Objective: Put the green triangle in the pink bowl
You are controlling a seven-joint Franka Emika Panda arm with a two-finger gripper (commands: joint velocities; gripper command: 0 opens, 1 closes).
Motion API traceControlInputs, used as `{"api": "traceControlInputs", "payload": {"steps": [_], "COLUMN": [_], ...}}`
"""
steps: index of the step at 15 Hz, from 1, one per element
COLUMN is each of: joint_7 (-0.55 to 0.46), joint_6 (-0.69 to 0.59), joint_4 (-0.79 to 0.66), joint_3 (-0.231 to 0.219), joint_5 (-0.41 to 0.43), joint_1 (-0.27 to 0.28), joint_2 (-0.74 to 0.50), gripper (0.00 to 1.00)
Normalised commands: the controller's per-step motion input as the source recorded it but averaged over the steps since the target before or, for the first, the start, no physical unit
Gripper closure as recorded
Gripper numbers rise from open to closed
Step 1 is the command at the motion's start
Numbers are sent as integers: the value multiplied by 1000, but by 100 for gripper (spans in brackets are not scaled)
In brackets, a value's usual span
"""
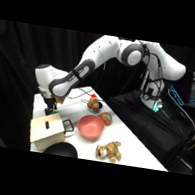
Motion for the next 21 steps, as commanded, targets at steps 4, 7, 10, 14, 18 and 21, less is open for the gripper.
{"api": "traceControlInputs", "payload": {"steps": [4,7,10,14,18,21], "joint_7": [10,10,10,-8,-43,-69], "joint_6": [-3,-7,-16,-27,1,-28], "joint_4": [296,262,248,214,8,-188], "joint_3": [23,11,8,16,14,-3], "joint_5": [97,89,84,83,82,67], "joint_1": [-38,-39,-40,-37,-41,-39], "joint_2": [177,143,142,118,-103,-315], "gripper": [45,67,87,96,96,95]}}
